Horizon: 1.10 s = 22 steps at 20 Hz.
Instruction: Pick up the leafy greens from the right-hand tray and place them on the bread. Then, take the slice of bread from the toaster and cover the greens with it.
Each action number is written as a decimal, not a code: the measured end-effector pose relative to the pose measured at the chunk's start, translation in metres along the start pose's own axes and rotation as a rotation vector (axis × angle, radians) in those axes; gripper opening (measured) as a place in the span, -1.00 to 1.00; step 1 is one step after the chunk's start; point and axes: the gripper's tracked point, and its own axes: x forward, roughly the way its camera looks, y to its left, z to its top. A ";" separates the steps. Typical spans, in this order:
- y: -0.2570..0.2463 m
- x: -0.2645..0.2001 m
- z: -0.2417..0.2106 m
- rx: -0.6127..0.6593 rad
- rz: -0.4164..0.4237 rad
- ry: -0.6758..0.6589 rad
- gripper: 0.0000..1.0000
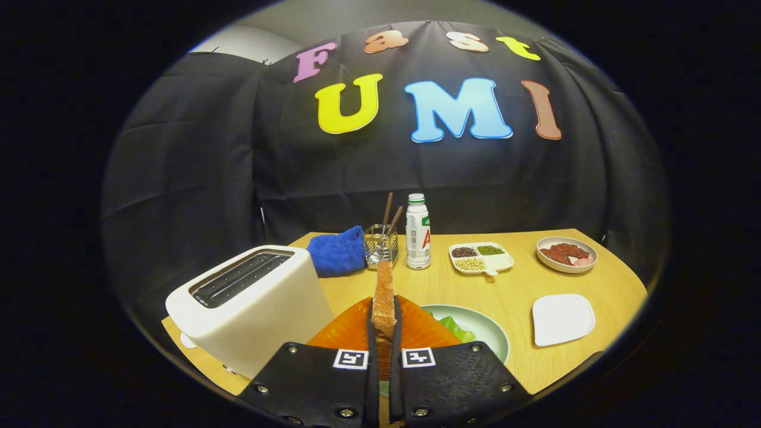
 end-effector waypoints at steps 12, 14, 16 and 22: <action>-0.031 0.020 -0.028 -0.017 0.003 0.038 -0.81; -0.036 0.021 -0.029 -0.019 0.005 0.038 -0.80; -0.040 0.020 -0.031 -0.025 0.011 0.044 -0.73; -0.068 0.025 -0.041 -0.078 -0.030 0.050 -0.55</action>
